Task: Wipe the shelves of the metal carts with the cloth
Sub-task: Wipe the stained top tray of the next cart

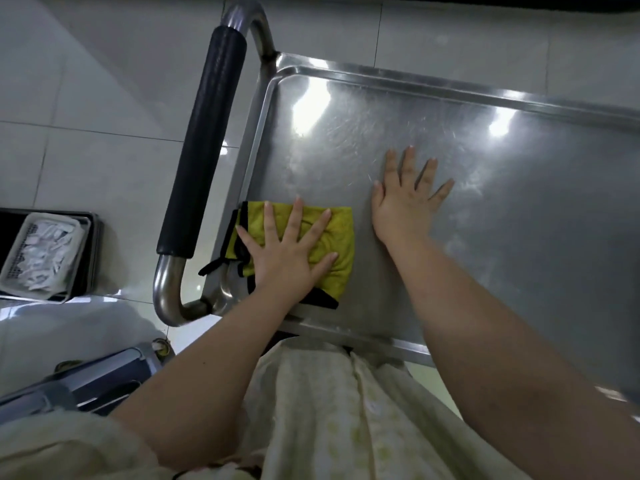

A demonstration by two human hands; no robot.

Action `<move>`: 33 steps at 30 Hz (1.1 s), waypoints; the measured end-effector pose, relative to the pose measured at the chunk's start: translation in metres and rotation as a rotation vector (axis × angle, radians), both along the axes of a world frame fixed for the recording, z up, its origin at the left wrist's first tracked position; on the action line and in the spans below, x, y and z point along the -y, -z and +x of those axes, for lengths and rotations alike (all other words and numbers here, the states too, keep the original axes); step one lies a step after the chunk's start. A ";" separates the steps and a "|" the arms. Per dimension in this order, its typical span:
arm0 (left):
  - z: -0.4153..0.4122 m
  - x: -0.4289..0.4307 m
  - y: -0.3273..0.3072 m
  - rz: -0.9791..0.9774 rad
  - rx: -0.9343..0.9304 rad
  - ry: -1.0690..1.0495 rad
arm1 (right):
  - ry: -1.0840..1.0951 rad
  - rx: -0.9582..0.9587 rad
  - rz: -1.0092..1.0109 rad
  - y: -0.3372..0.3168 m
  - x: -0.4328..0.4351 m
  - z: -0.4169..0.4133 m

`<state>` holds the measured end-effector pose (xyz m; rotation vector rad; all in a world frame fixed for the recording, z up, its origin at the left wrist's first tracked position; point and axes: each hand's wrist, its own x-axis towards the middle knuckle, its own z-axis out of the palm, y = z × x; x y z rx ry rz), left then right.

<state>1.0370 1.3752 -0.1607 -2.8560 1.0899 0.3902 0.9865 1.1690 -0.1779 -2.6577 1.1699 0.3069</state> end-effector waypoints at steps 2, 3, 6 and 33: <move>0.000 0.000 0.001 -0.006 0.012 -0.001 | -0.038 0.017 0.018 -0.002 -0.023 -0.023; 0.000 0.000 0.001 -0.014 0.016 -0.001 | -0.069 0.033 0.027 -0.003 -0.035 -0.038; 0.000 0.000 0.006 -0.038 0.027 -0.003 | -0.164 0.064 0.038 -0.002 -0.062 -0.087; -0.084 -0.049 0.006 0.001 -0.046 -0.007 | -0.184 0.077 -0.065 0.007 -0.092 -0.146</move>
